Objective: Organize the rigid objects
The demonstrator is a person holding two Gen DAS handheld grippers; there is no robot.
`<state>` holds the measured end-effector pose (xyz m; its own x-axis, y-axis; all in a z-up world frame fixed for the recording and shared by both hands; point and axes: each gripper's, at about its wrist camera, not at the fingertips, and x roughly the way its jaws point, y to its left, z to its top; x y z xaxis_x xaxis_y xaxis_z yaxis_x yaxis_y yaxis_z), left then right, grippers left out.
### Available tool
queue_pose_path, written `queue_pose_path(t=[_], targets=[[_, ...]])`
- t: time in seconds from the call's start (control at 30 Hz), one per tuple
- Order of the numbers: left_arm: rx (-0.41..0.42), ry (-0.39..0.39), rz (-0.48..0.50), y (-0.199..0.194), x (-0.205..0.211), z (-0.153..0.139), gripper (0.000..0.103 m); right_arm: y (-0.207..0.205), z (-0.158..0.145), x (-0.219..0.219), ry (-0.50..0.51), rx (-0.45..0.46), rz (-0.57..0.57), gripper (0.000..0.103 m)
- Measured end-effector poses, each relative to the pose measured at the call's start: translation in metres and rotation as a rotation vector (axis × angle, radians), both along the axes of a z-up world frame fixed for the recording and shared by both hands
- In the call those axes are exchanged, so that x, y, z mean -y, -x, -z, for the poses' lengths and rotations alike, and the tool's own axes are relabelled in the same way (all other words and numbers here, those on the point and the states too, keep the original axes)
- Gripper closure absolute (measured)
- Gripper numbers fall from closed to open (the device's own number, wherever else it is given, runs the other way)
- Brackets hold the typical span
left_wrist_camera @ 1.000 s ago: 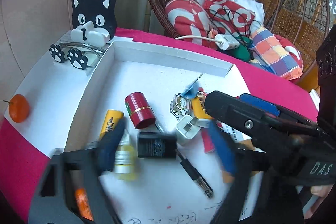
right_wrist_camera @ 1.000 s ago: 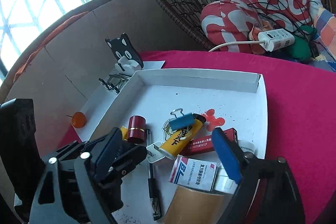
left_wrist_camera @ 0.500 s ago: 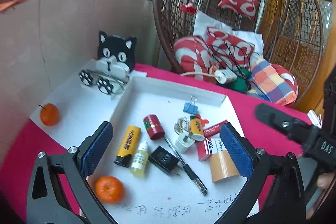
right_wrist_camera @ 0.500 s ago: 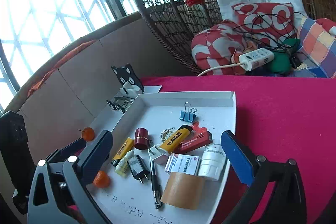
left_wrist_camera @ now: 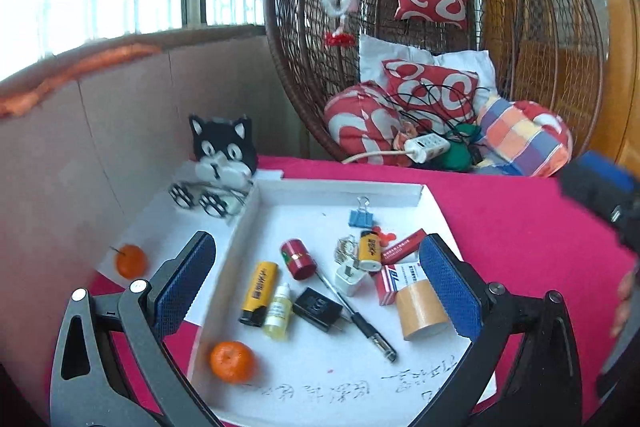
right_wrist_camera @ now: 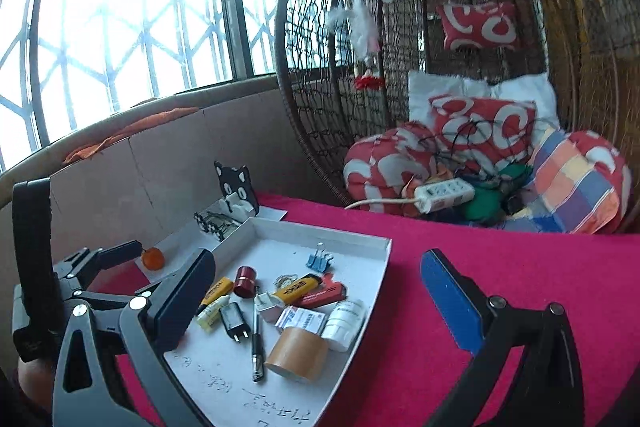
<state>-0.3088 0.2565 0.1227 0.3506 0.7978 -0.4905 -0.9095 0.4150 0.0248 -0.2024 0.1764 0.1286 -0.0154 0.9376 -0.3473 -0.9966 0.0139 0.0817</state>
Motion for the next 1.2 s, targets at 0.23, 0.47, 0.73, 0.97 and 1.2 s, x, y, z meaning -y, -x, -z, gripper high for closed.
queue_pose_path(t=[0.23, 0.47, 0.73, 0.97, 1.2], targets=[[-0.011, -0.122, -0.045, -0.006, 0.030, -0.027, 0.000, -0.018, -0.025, 0.034, -0.075, 0.095, 0.172, 0.000], [-0.017, -0.136, -0.049, -0.011, 0.053, -0.032, 0.000, -0.057, -0.041, 0.076, -0.157, -0.043, 0.215, 0.000], [-0.010, -0.110, 0.026, -0.017, 0.081, -0.048, 0.000, -0.095, -0.066, 0.140, -0.265, -0.136, 0.263, 0.000], [0.013, 0.015, 0.084, -0.025, 0.089, -0.043, 0.000, -0.127, -0.058, 0.182, -0.247, -0.135, 0.344, 0.000], [0.019, 0.036, 0.086, -0.028, 0.092, -0.046, 0.000, -0.162, -0.044, 0.217, -0.239, -0.166, 0.468, 0.000]])
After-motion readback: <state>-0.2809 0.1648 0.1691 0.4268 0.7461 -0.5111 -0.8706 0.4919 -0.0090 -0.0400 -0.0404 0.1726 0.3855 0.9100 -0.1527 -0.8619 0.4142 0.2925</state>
